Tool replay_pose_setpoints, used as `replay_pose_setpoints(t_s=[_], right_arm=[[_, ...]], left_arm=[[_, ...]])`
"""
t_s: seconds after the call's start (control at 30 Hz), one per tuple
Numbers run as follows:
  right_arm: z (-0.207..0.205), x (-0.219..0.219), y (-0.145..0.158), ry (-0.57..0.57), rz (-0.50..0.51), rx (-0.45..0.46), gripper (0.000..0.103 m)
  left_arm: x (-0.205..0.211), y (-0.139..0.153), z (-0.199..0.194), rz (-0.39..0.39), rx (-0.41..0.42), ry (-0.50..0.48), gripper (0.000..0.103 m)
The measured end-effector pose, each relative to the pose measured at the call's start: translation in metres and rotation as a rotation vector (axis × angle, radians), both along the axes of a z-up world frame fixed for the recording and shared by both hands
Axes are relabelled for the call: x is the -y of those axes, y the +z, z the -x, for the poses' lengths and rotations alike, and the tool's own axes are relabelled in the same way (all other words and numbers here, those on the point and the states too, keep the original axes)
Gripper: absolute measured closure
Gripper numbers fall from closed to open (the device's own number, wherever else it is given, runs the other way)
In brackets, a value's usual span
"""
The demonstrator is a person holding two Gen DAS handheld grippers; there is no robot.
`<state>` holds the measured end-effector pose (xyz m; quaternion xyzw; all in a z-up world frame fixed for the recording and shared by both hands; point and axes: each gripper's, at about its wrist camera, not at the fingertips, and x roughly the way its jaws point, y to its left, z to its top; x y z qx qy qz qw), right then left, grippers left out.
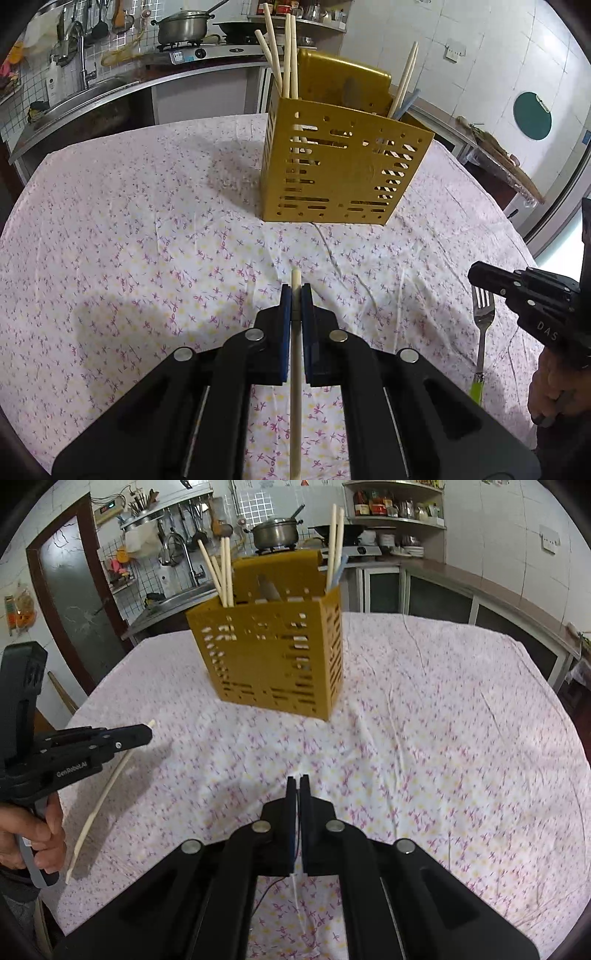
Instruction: Organize utensils
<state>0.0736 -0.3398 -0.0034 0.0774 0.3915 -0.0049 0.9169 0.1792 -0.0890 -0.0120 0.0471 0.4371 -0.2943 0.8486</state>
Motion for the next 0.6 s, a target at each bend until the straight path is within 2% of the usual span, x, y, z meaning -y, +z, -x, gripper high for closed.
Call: replay_pose_setpoints(t_s=[0.17,0.33,0.43,0.6], right_arm=[[-0.002,-0.002,0.000,0.009,-0.010,-0.002,0.101],[-0.007,-0.002,-0.012,0.021,-0.021,-0.039,0.101],[-0.008,-0.002,-0.020,0.034,-0.020,-0.070,0.101],[-0.011,-0.005,-0.027,0.052,-0.017,-0.109,0.101]], left_arm=[[0.004,-0.016,-0.004,-0.030,-0.049,0.000,0.099],[0.013,-0.051,-0.012,-0.150,-0.118,-0.022,0.099],[0.018,-0.050,-0.014,-0.189,-0.110,-0.047,0.099],[0.037,-0.050,-0.015,-0.309,-0.107,-0.125,0.098]])
